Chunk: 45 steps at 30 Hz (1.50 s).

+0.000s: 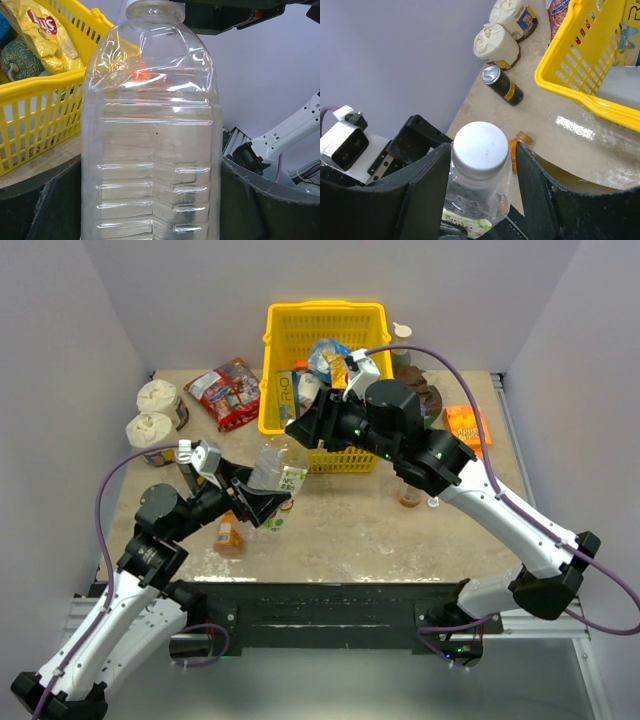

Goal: Unscrew the bottle caps

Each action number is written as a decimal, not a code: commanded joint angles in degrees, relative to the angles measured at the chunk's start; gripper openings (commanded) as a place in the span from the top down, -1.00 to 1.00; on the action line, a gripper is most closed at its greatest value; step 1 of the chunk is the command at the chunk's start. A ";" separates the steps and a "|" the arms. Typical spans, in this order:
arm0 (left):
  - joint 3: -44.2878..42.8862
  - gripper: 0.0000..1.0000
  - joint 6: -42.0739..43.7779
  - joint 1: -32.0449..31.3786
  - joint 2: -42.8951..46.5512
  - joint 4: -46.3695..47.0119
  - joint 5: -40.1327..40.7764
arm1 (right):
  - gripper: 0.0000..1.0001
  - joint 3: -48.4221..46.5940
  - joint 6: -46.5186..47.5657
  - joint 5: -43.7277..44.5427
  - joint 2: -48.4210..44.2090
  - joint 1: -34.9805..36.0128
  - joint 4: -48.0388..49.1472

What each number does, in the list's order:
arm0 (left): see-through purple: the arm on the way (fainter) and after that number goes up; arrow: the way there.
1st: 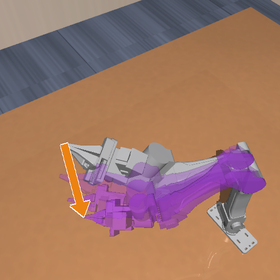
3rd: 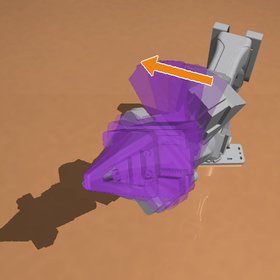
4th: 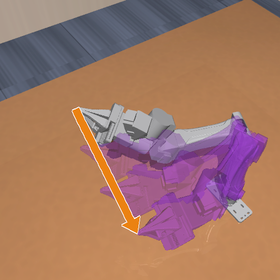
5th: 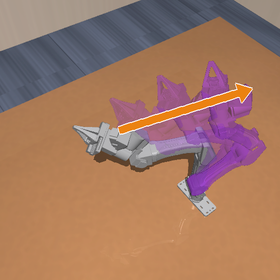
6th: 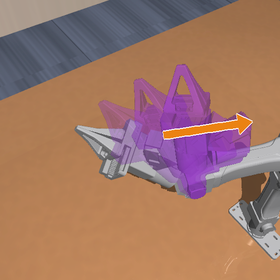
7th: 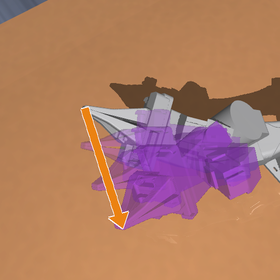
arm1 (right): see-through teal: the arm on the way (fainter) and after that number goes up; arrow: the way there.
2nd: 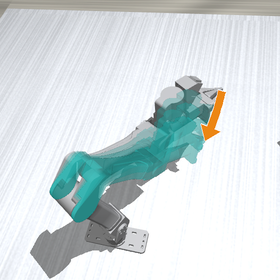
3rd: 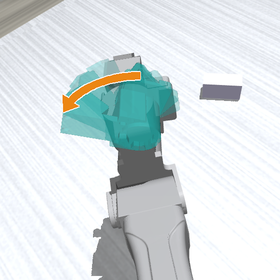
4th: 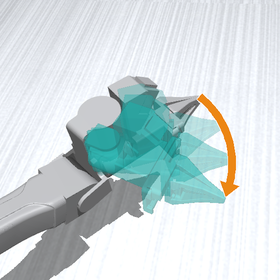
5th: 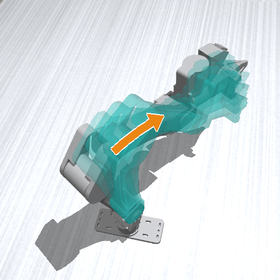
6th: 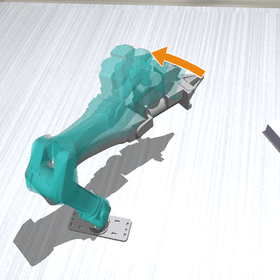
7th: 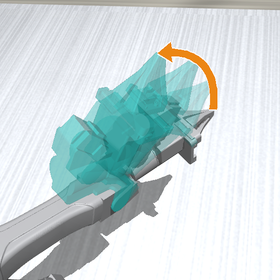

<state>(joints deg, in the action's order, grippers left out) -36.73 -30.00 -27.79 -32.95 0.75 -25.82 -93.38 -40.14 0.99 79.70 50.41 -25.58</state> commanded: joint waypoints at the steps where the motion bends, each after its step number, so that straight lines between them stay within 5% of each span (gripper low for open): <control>1: 0.17 0.03 -0.32 -0.07 0.43 2.85 -0.89 | -0.13 -0.84 -0.55 1.90 -0.69 0.30 2.29; 12: 0.08 0.06 -0.24 -0.07 0.25 2.85 -1.33 | 0.02 -0.83 -0.55 2.26 -0.42 0.30 3.00; 22: 0.43 0.15 -3.57 -0.07 -0.36 7.41 -4.32 | 1.00 2.41 1.28 -0.90 -2.18 0.12 5.28; 34: 0.43 0.33 -8.93 -0.07 -1.42 15.50 -9.68 | 1.00 4.61 13.77 -22.69 -3.14 -2.60 7.30; 42: -0.89 0.42 -9.90 -0.07 -1.76 17.44 -14.51 | 1.00 10.32 11.23 -46.66 -5.70 -11.03 17.05; 45: -1.32 0.42 -10.26 -0.07 -2.47 18.14 -16.88 | 1.00 9.10 12.27 -49.15 -5.61 -11.48 16.97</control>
<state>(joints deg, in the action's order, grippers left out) -35.73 -38.28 -27.79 -35.16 10.26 -38.46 -84.33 -29.36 -34.48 74.59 39.59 -10.50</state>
